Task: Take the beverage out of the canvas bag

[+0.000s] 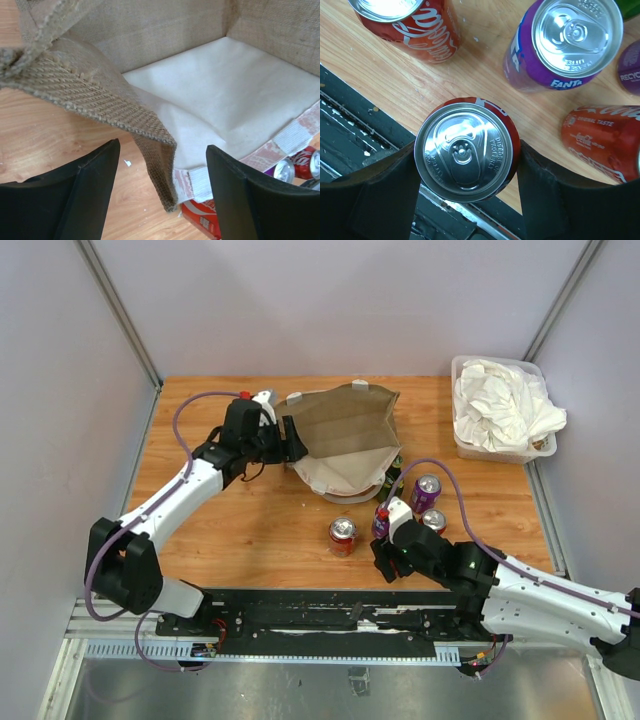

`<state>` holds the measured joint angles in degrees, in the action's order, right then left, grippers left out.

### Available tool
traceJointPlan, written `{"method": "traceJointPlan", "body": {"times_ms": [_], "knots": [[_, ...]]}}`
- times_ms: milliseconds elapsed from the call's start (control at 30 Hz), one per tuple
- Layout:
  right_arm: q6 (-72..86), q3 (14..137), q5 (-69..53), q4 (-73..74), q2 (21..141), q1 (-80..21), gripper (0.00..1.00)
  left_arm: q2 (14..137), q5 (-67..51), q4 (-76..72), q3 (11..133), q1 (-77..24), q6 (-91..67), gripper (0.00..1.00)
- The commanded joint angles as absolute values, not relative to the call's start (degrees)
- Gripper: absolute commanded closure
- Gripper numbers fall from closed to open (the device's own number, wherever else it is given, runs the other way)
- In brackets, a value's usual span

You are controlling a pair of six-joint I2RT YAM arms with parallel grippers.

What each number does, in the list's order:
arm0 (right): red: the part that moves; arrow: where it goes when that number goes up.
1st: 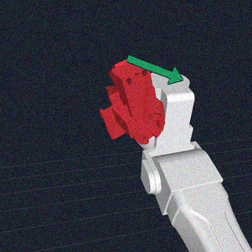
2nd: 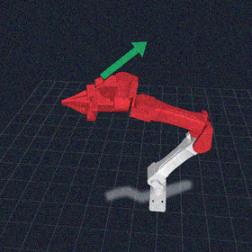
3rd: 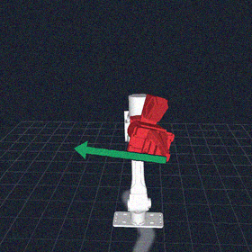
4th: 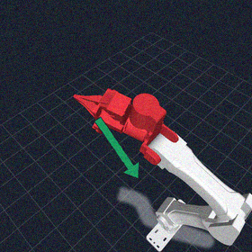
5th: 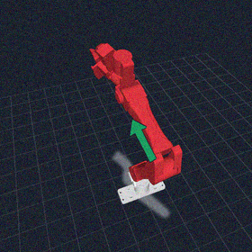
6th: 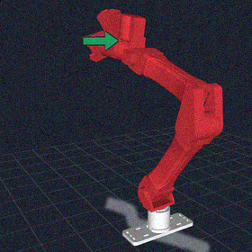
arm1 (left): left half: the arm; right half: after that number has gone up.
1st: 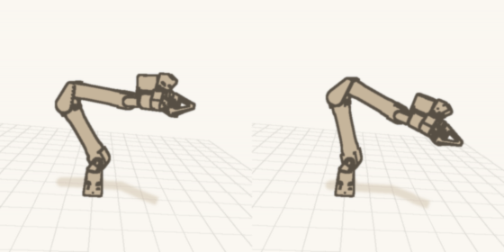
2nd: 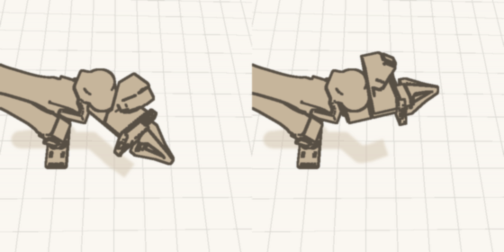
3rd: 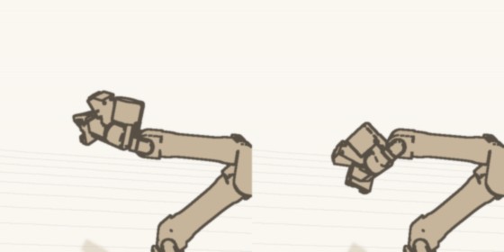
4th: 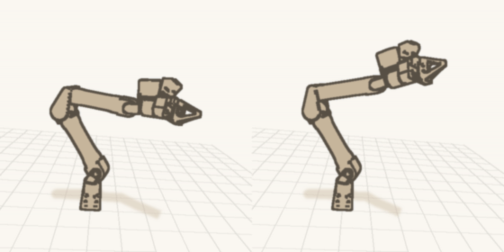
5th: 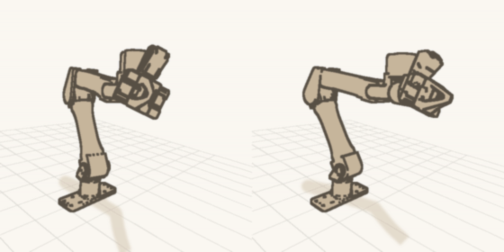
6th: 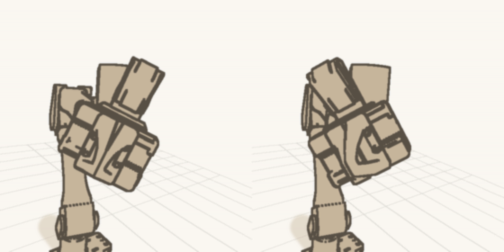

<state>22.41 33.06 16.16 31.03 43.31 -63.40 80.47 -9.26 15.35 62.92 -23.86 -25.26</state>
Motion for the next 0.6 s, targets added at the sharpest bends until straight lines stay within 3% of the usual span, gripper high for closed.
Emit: {"method": "traceJointPlan", "body": {"times_ms": [0, 267, 333, 567], "knots": [[25.1, 32.0, 16.7, 21.5, 43.0, -64.5, 0.99, 82.9, -8.9, 15.7, 64.6, -24.1, -23.5, 0.32], [24.9, 31.4, 18.2, 18.9, 45.5, -64.5, 0.98, 89.2, -10.1, 21.8, 71.6, -23.2, -20.4, 0.95], [24.8, 31.5, 18.6, 19.1, 45.9, -64.5, 0.96, 89.8, -11.6, 22.7, 72.5, -22.3, -20.5, 0.99], [26.0, 31.6, 20.4, 20.2, 46.1, -64.5, 0.86, 89.1, -22.2, 21.3, 70.5, -16.2, -23.6, 1.0]]}}
